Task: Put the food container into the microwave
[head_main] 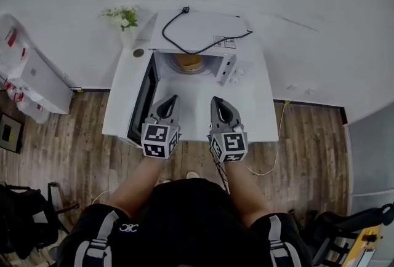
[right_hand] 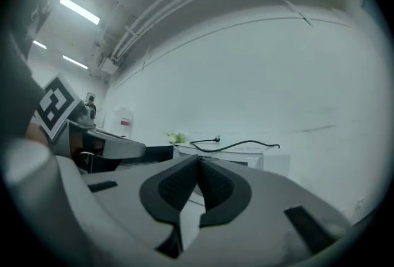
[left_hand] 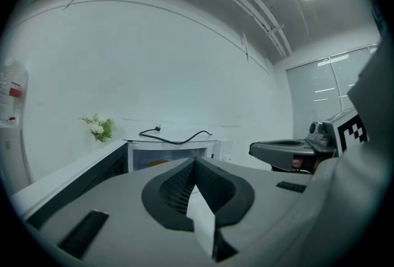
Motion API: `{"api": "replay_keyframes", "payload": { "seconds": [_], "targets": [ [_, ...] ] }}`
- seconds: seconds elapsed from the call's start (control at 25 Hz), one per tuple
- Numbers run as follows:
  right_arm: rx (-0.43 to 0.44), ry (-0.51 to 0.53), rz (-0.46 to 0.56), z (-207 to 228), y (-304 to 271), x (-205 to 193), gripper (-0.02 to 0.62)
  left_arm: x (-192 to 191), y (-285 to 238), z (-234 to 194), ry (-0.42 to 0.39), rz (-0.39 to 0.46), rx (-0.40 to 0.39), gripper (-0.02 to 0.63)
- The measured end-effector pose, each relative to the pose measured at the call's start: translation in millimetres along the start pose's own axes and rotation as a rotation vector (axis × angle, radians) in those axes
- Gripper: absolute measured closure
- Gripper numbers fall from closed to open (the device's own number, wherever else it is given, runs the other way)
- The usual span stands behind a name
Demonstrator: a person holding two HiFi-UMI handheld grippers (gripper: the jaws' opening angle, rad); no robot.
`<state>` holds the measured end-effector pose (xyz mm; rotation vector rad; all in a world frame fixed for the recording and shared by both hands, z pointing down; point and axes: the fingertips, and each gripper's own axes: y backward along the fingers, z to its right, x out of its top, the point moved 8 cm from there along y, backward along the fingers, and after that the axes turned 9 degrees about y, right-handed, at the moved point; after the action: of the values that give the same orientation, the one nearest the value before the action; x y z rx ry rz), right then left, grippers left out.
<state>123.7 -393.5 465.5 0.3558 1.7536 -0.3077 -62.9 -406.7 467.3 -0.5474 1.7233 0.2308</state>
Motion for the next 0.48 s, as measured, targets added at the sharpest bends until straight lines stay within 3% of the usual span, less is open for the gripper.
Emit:
{"api": "replay_keyframes", "payload": {
  "seconds": [0.24, 0.48],
  "targets": [
    [-0.025, -0.051, -0.026, -4.8, 17.8, -8.8, 0.598, -2.9, 5.6, 12.4, -0.022, -0.007, -0.030, 0.606],
    [-0.010, 0.012, -0.028, -7.9, 16.0, -5.3, 0.598, -2.7, 5.6, 12.7, -0.022, -0.013, -0.024, 0.606]
  ]
}}
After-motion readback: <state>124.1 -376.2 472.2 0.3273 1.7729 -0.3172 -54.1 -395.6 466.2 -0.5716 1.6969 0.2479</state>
